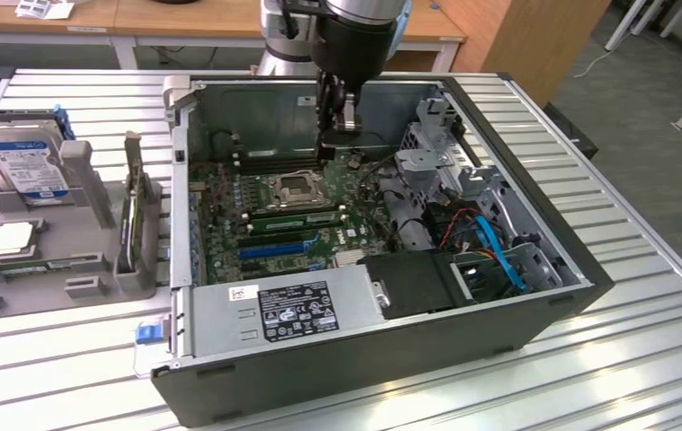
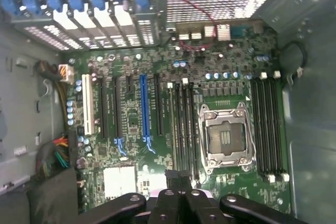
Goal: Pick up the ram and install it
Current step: 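Press down the ram until it locks into place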
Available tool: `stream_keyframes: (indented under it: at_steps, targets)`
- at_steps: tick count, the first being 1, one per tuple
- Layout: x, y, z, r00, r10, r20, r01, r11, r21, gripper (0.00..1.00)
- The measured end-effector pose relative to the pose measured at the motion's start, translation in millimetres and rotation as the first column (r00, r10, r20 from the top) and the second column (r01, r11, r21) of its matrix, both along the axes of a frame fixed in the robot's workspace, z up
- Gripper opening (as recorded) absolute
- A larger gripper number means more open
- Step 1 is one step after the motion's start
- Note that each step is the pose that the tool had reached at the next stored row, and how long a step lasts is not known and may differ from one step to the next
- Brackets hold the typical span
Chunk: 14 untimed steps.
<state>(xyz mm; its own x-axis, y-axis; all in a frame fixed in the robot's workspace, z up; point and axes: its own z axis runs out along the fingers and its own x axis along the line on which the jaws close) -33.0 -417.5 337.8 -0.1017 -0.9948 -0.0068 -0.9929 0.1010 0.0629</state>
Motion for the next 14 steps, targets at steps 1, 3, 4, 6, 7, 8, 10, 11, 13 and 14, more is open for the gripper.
stream_keyframes:
  at_steps: [1,3,4,6,7,8,10,11,13,14]
  targets:
    - [0.0,0.0,0.0,0.9999,-0.015,0.0000,0.015,0.9999,-0.0001,0.10]
    - [0.0,0.0,0.0,0.9990,-0.044,0.0000,0.044,0.9990,-0.0001,0.10]
    - [0.0,0.0,0.0,0.9982,-0.060,0.0000,0.060,0.9982,0.0000,0.10]
    - [0.0,0.0,0.0,0.9958,-0.091,0.0000,0.091,0.9958,0.0000,0.10]
    - [0.0,0.0,0.0,0.9943,-0.107,0.0000,0.107,0.9943,0.0000,0.10]
    - [0.0,0.0,0.0,0.9926,-0.122,0.0001,0.122,0.9926,0.0000,0.10]
    - [0.0,0.0,0.0,0.9887,-0.150,0.0000,0.150,0.9887,0.0000,0.10]
    - [0.0,0.0,0.0,0.9867,-0.163,0.0001,0.163,0.9867,0.0000,0.10]
    - [0.0,0.0,0.0,0.9824,-0.187,0.0001,0.187,0.9824,0.0000,0.10]
    - [0.0,0.0,0.0,0.9800,-0.199,0.0000,0.199,0.9800,0.0000,0.10]
